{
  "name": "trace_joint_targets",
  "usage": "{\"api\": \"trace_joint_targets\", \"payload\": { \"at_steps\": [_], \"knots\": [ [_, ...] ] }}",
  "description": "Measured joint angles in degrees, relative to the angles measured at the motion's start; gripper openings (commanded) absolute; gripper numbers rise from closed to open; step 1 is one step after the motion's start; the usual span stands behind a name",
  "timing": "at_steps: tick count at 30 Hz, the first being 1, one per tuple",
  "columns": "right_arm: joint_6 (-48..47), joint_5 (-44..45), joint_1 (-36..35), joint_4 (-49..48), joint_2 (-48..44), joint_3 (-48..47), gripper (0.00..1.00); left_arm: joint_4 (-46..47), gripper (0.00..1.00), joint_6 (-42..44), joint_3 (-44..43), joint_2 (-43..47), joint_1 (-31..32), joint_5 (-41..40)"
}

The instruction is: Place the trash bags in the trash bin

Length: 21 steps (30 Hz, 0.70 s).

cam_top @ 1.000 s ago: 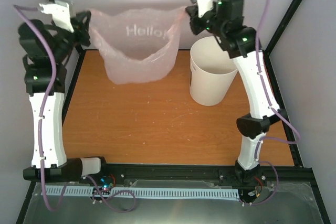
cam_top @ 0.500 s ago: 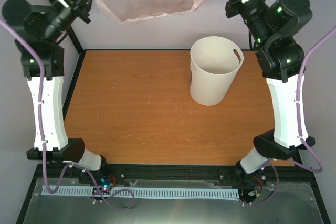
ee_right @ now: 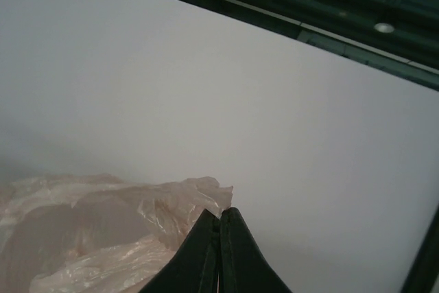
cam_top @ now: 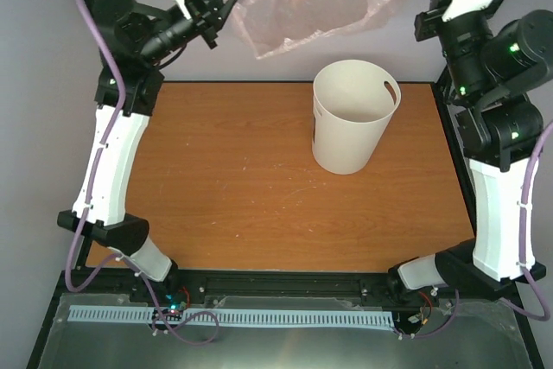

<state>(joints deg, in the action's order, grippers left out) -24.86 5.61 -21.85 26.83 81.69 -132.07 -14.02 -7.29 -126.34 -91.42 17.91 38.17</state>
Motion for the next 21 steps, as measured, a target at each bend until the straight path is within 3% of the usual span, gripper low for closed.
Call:
{"api": "trace_joint_targets", "payload": {
  "at_steps": [10,21],
  "knots": [
    [-2.1,2.2,2.0,0.0,-2.9,-0.3,0.03,-0.6,0.01,2.4,-1.2,-4.6,6.4,-1.3],
    [-1.7,2.0,2.6,0.9,-2.3,2.1,0.03,-0.7,0.01,2.3,-1.8,-6.7,7.1,-4.9]
  ]
}}
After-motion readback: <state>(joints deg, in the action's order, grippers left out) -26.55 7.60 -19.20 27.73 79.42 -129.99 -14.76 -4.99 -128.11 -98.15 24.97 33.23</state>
